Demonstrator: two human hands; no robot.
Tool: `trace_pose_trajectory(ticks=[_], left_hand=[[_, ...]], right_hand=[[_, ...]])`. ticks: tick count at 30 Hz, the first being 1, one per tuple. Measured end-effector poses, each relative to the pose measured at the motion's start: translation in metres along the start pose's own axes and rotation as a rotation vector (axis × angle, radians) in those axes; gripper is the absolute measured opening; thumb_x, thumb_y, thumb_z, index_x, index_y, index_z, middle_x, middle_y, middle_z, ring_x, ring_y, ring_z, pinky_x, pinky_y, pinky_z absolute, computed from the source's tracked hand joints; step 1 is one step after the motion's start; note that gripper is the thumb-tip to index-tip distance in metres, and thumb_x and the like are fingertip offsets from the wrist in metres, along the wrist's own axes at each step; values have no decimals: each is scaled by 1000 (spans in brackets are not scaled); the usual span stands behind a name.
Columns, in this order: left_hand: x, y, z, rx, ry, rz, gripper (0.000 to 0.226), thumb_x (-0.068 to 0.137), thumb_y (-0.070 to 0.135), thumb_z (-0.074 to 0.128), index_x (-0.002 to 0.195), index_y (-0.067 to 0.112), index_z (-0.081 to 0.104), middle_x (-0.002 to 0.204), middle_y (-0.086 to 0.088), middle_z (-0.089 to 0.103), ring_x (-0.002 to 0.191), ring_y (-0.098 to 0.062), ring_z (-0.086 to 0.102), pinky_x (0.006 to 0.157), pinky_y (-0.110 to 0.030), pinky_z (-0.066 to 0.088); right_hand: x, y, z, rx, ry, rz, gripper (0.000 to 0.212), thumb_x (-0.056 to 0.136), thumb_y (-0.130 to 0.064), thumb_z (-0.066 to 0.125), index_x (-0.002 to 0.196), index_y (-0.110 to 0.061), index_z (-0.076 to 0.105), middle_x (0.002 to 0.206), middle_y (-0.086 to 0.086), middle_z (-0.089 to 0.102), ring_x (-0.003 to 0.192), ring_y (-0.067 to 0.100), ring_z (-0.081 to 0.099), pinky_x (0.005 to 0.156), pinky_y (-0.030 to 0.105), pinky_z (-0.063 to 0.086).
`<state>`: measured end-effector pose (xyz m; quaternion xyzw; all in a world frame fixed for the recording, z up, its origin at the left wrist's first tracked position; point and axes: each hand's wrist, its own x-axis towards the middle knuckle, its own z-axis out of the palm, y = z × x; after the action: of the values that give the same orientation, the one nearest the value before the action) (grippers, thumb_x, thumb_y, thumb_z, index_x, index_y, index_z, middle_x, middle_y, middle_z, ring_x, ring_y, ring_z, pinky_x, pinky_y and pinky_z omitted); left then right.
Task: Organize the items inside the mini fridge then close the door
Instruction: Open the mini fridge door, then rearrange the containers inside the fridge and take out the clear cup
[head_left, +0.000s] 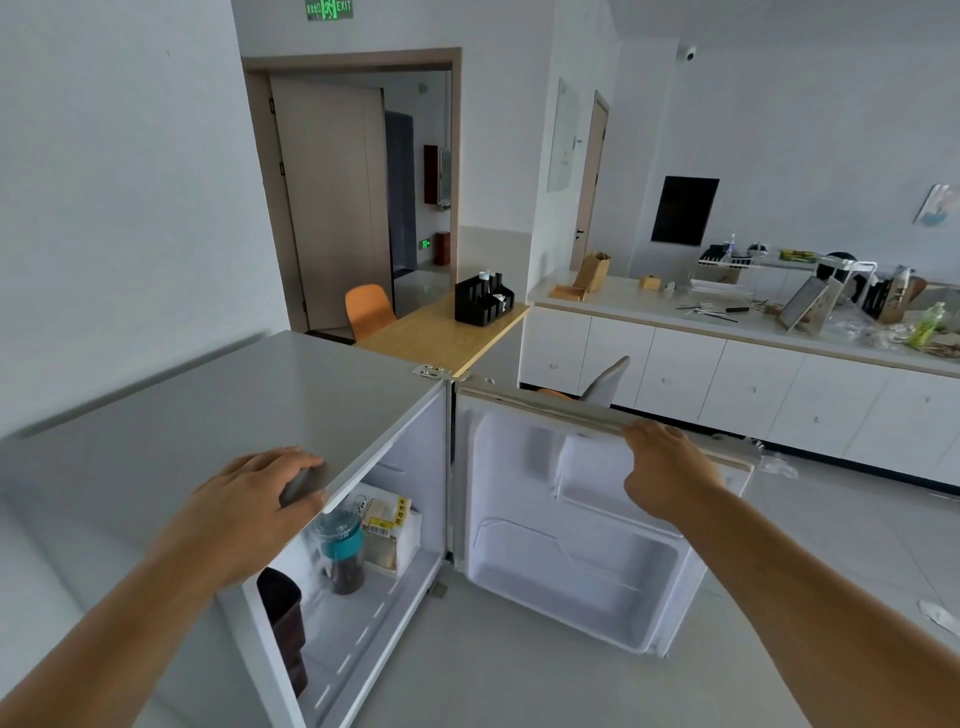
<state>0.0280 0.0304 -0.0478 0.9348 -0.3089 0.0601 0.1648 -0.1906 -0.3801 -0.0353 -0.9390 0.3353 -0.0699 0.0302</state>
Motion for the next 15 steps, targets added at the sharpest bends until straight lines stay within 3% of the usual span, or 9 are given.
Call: trace_pose_trajectory(ticks=[9,12,15], left_hand=[[-2,3,-3,37,9,19,52,99,63,49,146,41,49,155,11,52,141,-20,47,111,-46,44],[-4,5,-5,39,24,20,50,97,59,56,142,37,55,153,9,54,137,-22,50,108,-46,47],[-7,9,-5,94,94,63,41,95,48,67,131,29,67,141,4,65,123,-26,61,97,-45,54]], right_hand=[[11,5,0,-52,-33,-52,62,90,-16,58,150,-22,47,150,2,51,135,28,50,99,42,54],[7,3,7,-22,-33,-53,76,93,-24,61,162,-23,28,162,6,39,148,32,37,115,46,43],[1,0,21,-61,66,-126,78,95,-31,60,163,-21,23,166,8,33,153,32,29,125,46,29]])
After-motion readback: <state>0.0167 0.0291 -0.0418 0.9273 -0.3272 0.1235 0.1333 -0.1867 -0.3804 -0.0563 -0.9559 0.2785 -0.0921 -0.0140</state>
